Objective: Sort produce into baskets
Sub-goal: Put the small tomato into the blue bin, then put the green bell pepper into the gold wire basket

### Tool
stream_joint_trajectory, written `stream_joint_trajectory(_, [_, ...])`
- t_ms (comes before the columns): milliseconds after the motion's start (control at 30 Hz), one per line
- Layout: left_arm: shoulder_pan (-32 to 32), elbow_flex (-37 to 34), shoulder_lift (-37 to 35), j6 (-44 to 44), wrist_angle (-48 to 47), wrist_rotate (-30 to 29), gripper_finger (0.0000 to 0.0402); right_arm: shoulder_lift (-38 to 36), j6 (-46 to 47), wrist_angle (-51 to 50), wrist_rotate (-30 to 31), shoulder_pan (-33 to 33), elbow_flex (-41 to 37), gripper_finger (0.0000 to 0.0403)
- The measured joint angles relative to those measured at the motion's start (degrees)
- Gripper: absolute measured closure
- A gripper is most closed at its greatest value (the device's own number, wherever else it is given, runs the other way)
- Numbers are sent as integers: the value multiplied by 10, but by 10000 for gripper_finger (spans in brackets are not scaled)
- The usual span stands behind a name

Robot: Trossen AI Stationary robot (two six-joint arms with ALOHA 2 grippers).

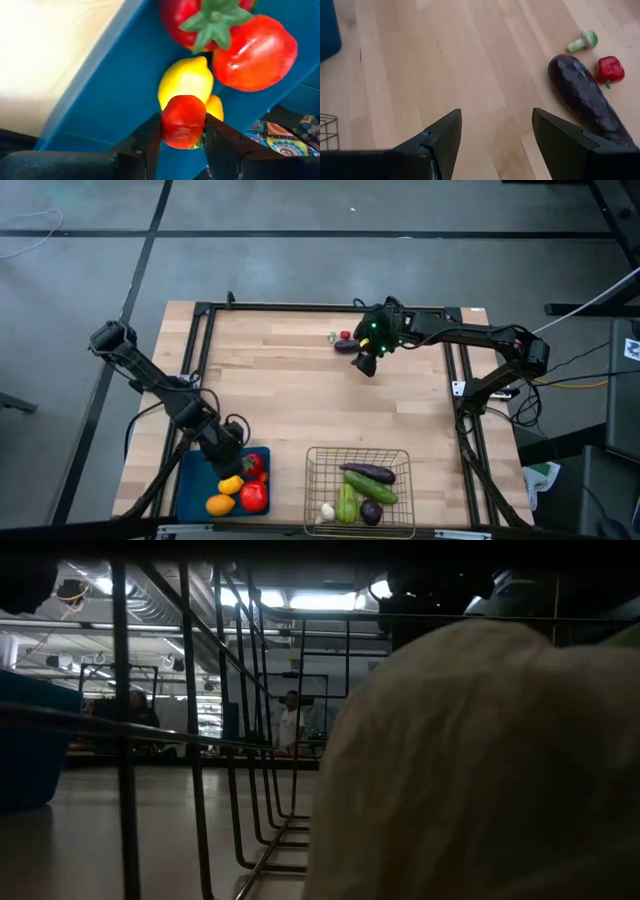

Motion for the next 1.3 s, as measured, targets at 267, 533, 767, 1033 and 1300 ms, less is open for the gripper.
stream_joint_trajectory(267, [6, 0, 0, -14, -6, -1, 275, 0, -14, -7, 0, 0, 0, 162])
stream_joint_trajectory(533, [6, 0, 10, -31, -12, 0, 203, 0, -39, -9, 23, 0, 0, 162])
stream_joint_trajectory(767, [6, 0, 12, -32, -9, 1, 170, 0, -110, -58, 45, 0, 28, 162])
stream_joint_trajectory(1033, [6, 0, 12, -30, -9, 1, 169, 0, -224, -201, 170, -1, 115, 162])
stream_joint_trajectory(1300, [6, 0, 12, -21, -9, -9, 169, 7, -283, -225, 138, -53, 120, 162])
